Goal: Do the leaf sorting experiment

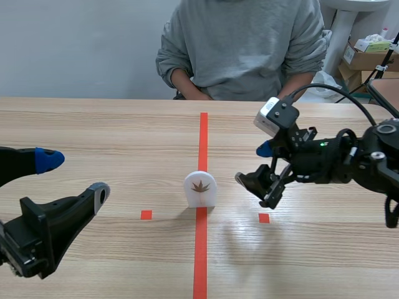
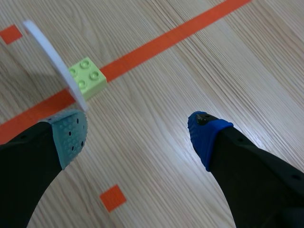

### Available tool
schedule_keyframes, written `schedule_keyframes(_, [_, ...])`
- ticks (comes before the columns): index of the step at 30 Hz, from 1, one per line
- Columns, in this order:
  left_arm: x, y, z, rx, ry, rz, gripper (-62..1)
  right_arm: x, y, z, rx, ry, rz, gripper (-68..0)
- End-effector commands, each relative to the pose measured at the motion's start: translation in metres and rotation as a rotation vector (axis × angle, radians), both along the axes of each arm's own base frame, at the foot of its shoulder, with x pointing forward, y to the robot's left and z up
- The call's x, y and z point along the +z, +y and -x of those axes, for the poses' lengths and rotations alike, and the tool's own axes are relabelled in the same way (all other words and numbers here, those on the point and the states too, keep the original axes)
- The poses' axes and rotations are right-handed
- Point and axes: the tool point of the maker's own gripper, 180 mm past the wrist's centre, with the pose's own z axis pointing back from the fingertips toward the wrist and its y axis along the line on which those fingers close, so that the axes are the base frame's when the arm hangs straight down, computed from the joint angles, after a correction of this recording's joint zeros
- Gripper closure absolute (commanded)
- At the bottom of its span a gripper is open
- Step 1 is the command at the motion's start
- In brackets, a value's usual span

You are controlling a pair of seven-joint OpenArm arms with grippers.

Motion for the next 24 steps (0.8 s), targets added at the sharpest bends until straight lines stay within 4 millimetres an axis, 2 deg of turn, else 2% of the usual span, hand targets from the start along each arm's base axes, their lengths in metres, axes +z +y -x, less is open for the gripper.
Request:
schedule_keyframes(1, [0.005,-0.001,0.0,0.004,-0.015,0.018,-54.2,0.011,0.011,-0.009,0.009,-0.027,-0.032,-43.6])
schedule_keyframes(7, [0.002,-0.001,0.001,0.004,0.002,0.007,-54.2,0.001,0.047,-0.011,0.07,0.006,-0.032,-43.7])
schedule_keyframes(14, [0.002,-0.001,0.001,0.004,0.002,0.007,-54.2,-0.015,0.086,0.009,0.142,0.055,-0.045,-43.7])
schedule_keyframes(18, [0.002,-0.001,0.001,0.004,0.002,0.007,-54.2,-0.021,0.094,0.013,0.15,0.065,-0.04,-43.7])
schedule_keyframes(24, [0.002,-0.001,0.001,0.004,0.002,0.007,-54.2,-0.022,0.093,0.014,0.15,0.063,-0.048,-43.7])
